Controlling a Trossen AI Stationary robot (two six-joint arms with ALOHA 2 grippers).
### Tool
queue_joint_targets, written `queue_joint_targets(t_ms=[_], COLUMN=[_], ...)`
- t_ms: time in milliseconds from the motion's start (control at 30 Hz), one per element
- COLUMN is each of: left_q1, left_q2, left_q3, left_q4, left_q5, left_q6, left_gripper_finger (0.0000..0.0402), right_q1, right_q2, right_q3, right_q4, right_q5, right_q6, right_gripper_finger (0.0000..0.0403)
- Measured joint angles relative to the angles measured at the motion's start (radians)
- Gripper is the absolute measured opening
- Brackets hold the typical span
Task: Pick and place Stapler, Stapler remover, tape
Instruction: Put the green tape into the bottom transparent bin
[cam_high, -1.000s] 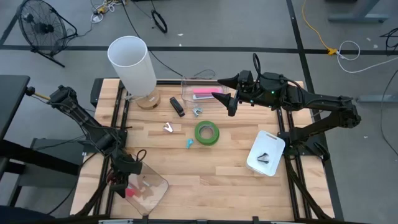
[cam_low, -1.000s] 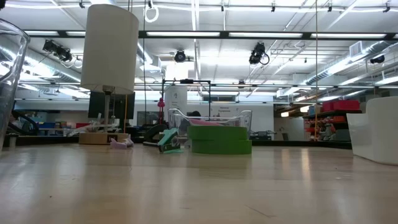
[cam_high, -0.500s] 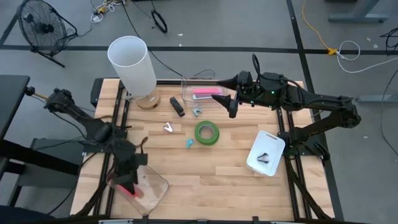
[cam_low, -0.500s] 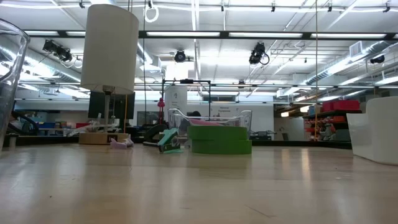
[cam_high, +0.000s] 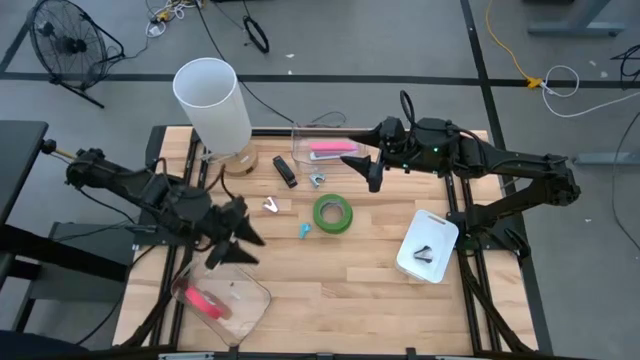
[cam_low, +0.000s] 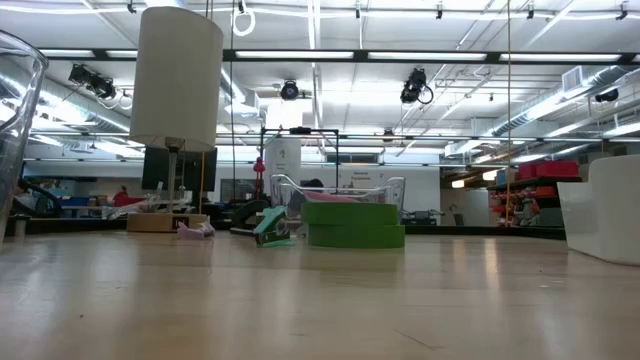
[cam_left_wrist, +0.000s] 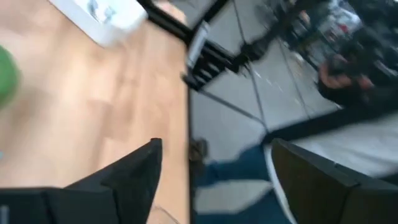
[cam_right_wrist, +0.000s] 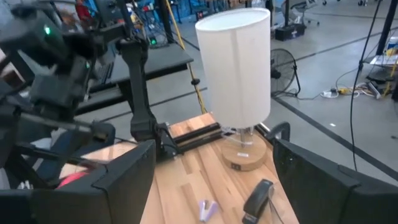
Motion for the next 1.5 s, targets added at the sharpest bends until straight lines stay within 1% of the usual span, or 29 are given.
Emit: queue_joint_targets(t_ms=[133,267,400,533,667,833,967,1100,1200,1333,1500], left_q1=[0.049,0.091,0.157,0.227,0.291,0.369,0.409,0.436,0.442,0.441,0.440], left_q2=[0.000,0.000,0.016,0.027,0.027,0.027,0.027,0.027,0.016,0.005,-0.001], left_q3=[0.002,0.002,0.004,0.005,0.003,0.003,0.003,0.003,0.003,0.002,0.002], left_q4=[0.023,0.077,0.157,0.209,0.202,0.185,0.149,0.110,0.071,0.003,-0.078], left_q5=[-0.082,-0.159,-0.181,-0.177,-0.174,-0.174,-0.174,-0.173,-0.147,-0.079,-0.069], left_q6=[0.059,0.163,0.257,0.325,0.381,0.413,0.414,0.420,0.445,0.486,0.485], left_gripper_finger=[0.0259,0.0227,0.0206,0.0191,0.0179,0.0168,0.0162,0.0160,0.0160,0.0160,0.0160], right_q1=[0.000,0.000,0.000,-0.004,-0.015,-0.033,-0.047,-0.050,-0.050,-0.049,-0.050], right_q2=[0.000,0.000,0.000,0.000,0.000,0.000,0.000,0.001,0.019,0.072,0.153], right_q3=[0.000,0.000,0.000,0.000,0.000,0.000,0.000,0.000,0.000,0.000,0.000], right_q4=[-0.036,-0.074,-0.121,-0.157,-0.207,-0.322,-0.401,-0.444,-0.464,-0.467,-0.461], right_q5=[0.000,0.000,-0.003,-0.057,-0.098,-0.097,-0.093,-0.107,-0.158,-0.216,-0.227], right_q6=[-0.001,-0.013,-0.013,-0.014,-0.027,-0.040,-0.039,-0.076,-0.126,-0.175,-0.272], right_gripper_finger=[0.0320,0.0320,0.0320,0.0320,0.0320,0.0320,0.0320,0.0320,0.0320,0.0320,0.0320])
